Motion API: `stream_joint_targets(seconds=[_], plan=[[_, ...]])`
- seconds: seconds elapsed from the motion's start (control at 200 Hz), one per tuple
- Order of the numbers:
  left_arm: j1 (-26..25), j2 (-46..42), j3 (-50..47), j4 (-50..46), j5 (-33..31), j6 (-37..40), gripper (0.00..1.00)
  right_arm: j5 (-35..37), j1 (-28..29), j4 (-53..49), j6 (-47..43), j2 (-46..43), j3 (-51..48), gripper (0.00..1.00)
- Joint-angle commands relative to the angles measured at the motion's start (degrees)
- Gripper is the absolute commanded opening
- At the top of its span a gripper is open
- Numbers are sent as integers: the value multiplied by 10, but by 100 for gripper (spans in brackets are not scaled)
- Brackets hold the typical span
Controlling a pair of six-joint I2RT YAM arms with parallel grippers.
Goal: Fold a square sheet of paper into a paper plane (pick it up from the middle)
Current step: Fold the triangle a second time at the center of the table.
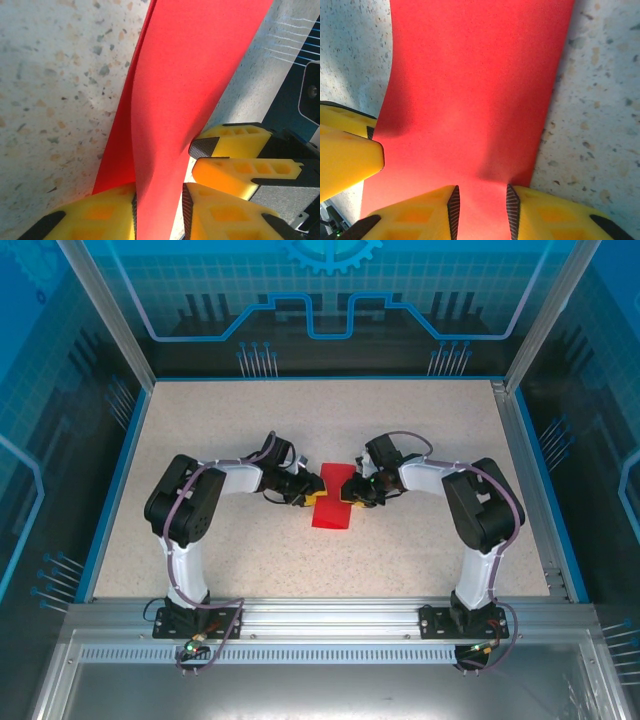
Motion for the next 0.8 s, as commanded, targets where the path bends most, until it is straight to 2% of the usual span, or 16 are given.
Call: stream_joint_targets(seconds=[0.0,0.115,0.255,0.465,0.57,0.645,0.795], plan=[[2,2,14,-11,13,1,30,4,-2,-10,-17,-30,6,34],[2,1,13,-11,14,2,26,10,2,0,-21,-64,-10,35],[2,3,19,-12,19,1,18,62,32,-4,-52,-118,-35,42],[2,-3,27,-29,18,10,15,230,149,-30,-111,-170,-45,58],[3,-5,28,-33,17,14,15,340,226,-38,-139,-172,-36,60],[3,-6,28,-34,17,14,15,397,258,-39,-140,-168,-35,60],[2,-7,28,-33,18,13,15,427,294,-29,-149,-153,-28,61]])
